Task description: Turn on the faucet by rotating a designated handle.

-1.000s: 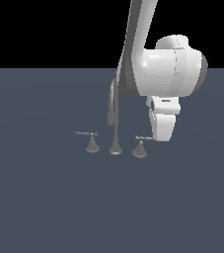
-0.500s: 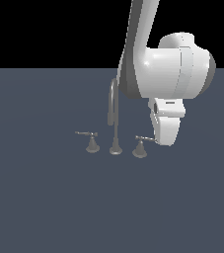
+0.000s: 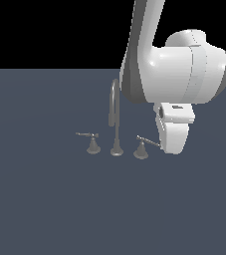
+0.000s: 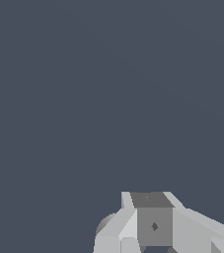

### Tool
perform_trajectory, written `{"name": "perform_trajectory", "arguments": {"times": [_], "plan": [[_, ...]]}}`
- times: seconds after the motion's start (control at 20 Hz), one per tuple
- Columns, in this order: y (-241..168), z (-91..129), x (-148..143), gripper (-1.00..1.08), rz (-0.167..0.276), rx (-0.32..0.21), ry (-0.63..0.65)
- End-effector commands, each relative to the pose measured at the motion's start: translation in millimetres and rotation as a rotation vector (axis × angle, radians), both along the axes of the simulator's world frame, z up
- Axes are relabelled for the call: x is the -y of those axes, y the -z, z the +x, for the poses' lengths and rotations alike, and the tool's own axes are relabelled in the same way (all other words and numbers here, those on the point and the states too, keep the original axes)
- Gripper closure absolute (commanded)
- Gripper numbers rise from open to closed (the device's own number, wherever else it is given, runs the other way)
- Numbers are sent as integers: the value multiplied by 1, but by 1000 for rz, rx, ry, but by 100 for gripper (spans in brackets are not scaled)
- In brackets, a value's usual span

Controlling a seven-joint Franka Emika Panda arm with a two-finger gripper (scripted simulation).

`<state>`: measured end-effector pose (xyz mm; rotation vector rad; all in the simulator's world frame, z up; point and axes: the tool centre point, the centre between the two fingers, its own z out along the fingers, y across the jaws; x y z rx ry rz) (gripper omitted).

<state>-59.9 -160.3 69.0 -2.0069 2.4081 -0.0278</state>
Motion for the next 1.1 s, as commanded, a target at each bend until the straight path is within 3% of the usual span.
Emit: {"name": "perform_trajectory", "arguments": {"times": [0.0, 0.2, 0.25, 0.8, 0.85, 0.9, 1.05], "plan": [[3, -9, -21, 108, 9, -12, -28], [4, -19, -24, 108, 9, -16, -28], [0, -14, -6, 108, -5, -6, -3], [4, -33, -68, 108, 9, -17, -27], [4, -33, -68, 108, 9, -17, -27], [0, -30, -35, 108, -17, -11, -32], [1, -26, -51, 108, -11, -12, -31]]}}
